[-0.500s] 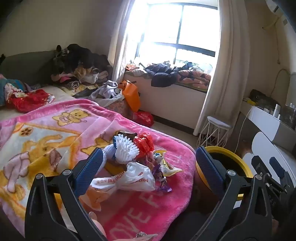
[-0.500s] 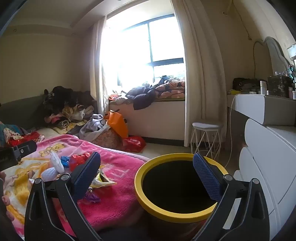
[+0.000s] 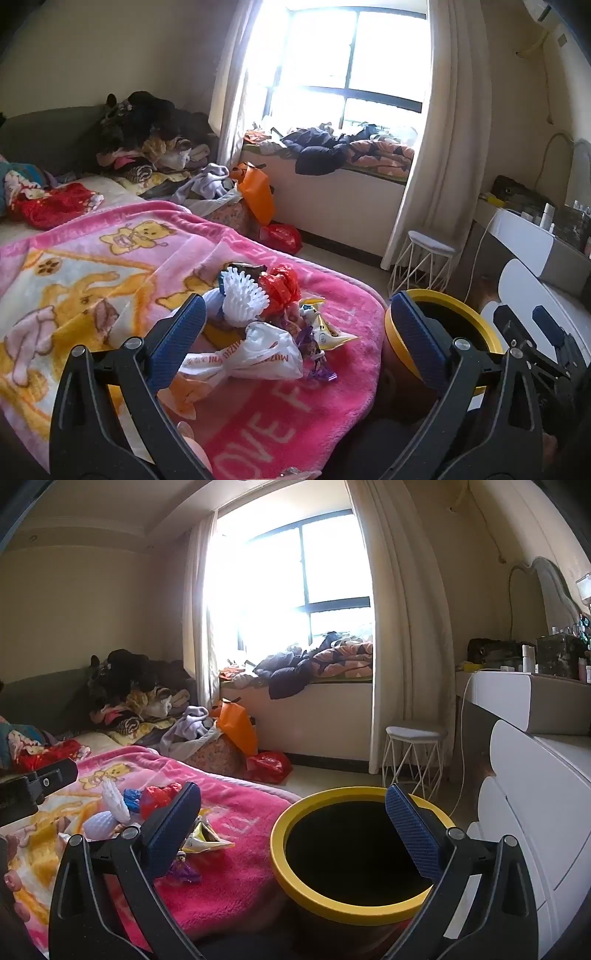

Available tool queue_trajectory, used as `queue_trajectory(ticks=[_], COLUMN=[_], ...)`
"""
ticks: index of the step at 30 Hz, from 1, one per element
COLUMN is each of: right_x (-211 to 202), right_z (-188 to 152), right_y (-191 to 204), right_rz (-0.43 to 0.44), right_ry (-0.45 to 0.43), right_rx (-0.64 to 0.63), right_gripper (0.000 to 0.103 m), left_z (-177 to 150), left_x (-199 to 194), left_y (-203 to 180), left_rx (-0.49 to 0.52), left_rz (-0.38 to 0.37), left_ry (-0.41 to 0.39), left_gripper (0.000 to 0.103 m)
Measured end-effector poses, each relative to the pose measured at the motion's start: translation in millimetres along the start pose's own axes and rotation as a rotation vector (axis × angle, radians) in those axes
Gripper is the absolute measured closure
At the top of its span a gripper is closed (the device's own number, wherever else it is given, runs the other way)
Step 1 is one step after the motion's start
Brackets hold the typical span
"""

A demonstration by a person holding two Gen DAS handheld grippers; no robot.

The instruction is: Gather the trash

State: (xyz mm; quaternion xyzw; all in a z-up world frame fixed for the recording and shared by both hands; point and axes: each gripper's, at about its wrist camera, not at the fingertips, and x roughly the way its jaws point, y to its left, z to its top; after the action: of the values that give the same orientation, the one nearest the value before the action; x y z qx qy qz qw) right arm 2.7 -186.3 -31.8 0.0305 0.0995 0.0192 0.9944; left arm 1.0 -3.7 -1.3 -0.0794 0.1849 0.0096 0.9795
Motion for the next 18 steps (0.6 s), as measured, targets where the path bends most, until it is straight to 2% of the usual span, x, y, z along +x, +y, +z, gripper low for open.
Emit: queue_trajectory(ticks=[18], right_x=[-0.1], right_z=[0.0], right_y=[3.0], right_rz=[0.004], right_ry=[-0.003], right_rx=[-0.008], right_gripper=[0.006], left_z=[-1.0], left_x=[-5.5], left_y=[-8.8], left_rx=[0.014], left_rz=[-0.02], left_ry=[-0.005], left_gripper=[0.011])
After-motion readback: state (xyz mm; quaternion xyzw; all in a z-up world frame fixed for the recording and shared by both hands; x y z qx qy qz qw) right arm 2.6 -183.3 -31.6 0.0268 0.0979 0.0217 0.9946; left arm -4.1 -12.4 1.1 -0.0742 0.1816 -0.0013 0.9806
